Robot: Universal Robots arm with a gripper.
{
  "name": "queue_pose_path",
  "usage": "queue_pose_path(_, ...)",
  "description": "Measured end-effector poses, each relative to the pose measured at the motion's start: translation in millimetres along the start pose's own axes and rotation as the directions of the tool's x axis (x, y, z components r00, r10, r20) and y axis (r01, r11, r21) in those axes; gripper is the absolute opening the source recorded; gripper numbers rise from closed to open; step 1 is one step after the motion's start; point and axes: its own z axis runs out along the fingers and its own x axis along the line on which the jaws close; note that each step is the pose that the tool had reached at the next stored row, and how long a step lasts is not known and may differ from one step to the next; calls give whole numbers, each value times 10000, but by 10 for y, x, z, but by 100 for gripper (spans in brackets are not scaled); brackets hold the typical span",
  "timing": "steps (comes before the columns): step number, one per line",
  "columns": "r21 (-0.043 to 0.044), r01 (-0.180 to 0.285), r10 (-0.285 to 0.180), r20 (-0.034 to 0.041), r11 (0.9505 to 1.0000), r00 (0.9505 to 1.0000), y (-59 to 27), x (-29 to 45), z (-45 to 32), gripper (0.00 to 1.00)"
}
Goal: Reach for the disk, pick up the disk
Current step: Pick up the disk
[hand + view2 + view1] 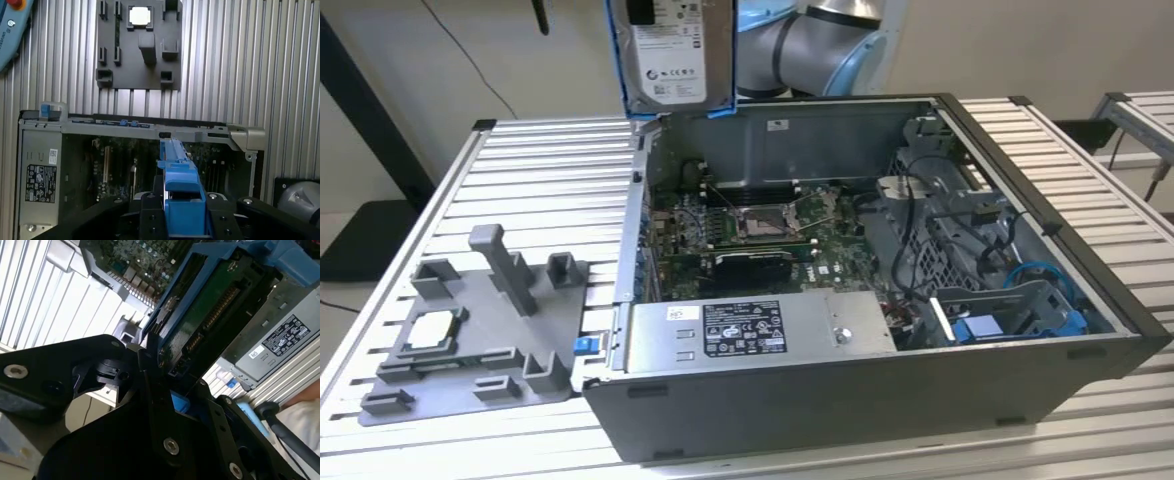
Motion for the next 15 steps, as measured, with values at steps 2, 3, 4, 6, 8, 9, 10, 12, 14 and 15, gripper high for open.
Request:
queue_pose_path(2,-1,1,-1,0,10000,10000,-92,4,-1,0)
queue_pose_path(3,-1,0,0,0,10000,10000,-134,5,-2,0)
queue_pose_path(4,-1,1,-1,2,10000,10000,-180,7,-4,0)
queue_pose_path(6,0,4,-4,1,10000,10000,-251,10,-6,0)
queue_pose_path(8,0,6,-6,2,10000,10000,-312,12,-8,0)
queue_pose_path(9,0,7,-7,2,10000,10000,-346,14,-10,0)
queue_pose_path(10,-1,8,-8,1,10000,10000,-389,15,-11,0)
queue_pose_path(12,-1,7,-7,1,10000,10000,-476,19,-15,0)
queue_pose_path(14,-4,7,-7,2,10000,10000,-569,22,-18,0)
queue_pose_path(15,-4,7,-7,2,10000,10000,-611,24,-20,0)
